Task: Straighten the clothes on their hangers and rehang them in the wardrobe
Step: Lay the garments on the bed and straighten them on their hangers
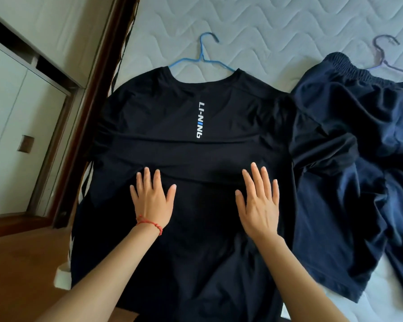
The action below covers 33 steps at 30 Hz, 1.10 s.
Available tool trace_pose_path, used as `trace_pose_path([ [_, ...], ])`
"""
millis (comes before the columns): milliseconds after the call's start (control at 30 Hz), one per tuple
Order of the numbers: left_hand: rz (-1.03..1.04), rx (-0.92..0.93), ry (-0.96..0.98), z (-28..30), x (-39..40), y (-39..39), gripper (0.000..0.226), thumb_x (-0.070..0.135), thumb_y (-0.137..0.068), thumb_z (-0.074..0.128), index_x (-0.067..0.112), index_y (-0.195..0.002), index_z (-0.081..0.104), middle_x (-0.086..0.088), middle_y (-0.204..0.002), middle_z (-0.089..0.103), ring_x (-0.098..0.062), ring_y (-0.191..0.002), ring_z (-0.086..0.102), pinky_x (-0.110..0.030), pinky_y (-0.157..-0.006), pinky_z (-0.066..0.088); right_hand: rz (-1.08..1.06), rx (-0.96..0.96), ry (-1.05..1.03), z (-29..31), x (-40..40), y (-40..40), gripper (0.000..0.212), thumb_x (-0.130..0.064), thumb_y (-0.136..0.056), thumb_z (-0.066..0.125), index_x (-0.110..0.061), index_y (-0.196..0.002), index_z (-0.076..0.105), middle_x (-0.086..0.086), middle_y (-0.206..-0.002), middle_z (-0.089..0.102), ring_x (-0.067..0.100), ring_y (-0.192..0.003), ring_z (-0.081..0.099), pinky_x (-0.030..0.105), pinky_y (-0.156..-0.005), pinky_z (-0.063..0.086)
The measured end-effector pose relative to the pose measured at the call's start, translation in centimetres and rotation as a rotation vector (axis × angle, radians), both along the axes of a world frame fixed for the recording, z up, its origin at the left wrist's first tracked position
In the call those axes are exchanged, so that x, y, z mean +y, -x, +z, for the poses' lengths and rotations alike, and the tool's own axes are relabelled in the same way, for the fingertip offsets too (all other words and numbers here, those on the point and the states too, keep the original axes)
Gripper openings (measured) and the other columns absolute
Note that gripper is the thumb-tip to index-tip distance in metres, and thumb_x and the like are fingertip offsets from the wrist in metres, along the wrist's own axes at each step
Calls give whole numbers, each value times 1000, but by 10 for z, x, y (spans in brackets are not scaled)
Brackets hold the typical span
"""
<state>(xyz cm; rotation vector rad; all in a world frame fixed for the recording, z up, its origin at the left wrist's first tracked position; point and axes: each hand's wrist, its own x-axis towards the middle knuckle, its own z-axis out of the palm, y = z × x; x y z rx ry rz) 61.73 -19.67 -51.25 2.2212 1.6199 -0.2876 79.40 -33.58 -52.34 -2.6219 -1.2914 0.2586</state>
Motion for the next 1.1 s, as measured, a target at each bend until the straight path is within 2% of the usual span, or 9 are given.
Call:
trace_pose_path([
  [100, -48, -94, -57, 8, 21, -26, 59, 36, -93, 46, 8, -142, 30, -14, -154, 19, -31, -144, 10, -51, -114, 14, 66, -20, 80, -2, 4, -26, 51, -37, -91, 33, -16, -137, 43, 6, -149, 37, 22, -139, 22, 41, -112, 11],
  [200, -205, -160, -140, 8, 58, -51, 54, 31, -91, 51, 3, -136, 39, -18, -150, 29, -35, -141, 21, -50, -111, 25, -66, 40, 136, -8, -4, -48, 57, -41, -90, 27, -14, -138, 42, 7, -151, 35, 25, -140, 29, 43, -114, 20],
  [300, -297, -147, -166, 4, 100, -76, 52, 28, -91, 51, 2, -135, 41, -18, -149, 31, -35, -140, 24, -48, -109, 28, -80, 27, 125, -8, -10, -50, 57, -38, -89, 29, -10, -136, 46, 11, -147, 39, 29, -137, 36, 43, -110, 26],
  [400, -377, -95, -195, -2, 139, -96, 52, 28, -92, 48, 3, -136, 38, -17, -150, 29, -33, -140, 23, -48, -109, 28, -76, 9, 79, -8, -18, -42, 54, -34, -88, 33, -9, -132, 50, 13, -144, 44, 28, -134, 39, 40, -110, 26],
  [533, -303, -92, -228, -5, 185, -125, 53, 28, -93, 45, 5, -139, 33, -15, -152, 24, -31, -141, 20, -48, -109, 27, -94, -9, 4, -11, -29, -32, 49, -30, -87, 36, -9, -128, 51, 13, -141, 47, 23, -134, 29, 36, -110, 17],
  [733, -174, -12, -179, -12, 223, -150, 57, 31, -92, 44, 8, -141, 26, -14, -151, 22, -30, -140, 19, -50, -109, 25, -120, -26, -26, -15, -25, -27, 44, -28, -85, 38, -10, -123, 53, 13, -137, 51, 25, -131, 36, 39, -109, 23],
  [833, -181, -10, -204, -12, 227, -154, 53, 31, -92, 44, 7, -137, 31, -19, -144, 32, -33, -135, 28, -50, -108, 23, -133, -27, -15, -14, -25, -26, 44, -28, -86, 37, -12, -124, 51, 12, -138, 50, 24, -132, 35, 42, -109, 31],
  [933, -169, -24, -287, -6, 233, -152, 41, 23, -93, 43, 3, -128, 45, -25, -133, 43, -40, -124, 40, -49, -103, 30, -121, -14, -9, -13, -27, -25, 44, -28, -86, 36, -13, -126, 49, 11, -138, 50, 23, -132, 34, 42, -107, 32],
  [1100, -200, -159, -266, 15, 215, -152, 30, 16, -92, 40, -1, -105, 61, -29, -116, 53, -45, -106, 51, -47, -88, 41, -129, 54, -24, 1, -35, -22, 45, -23, -84, 43, -11, -127, 52, 11, -133, 56, 28, -126, 50, 41, -103, 37],
])
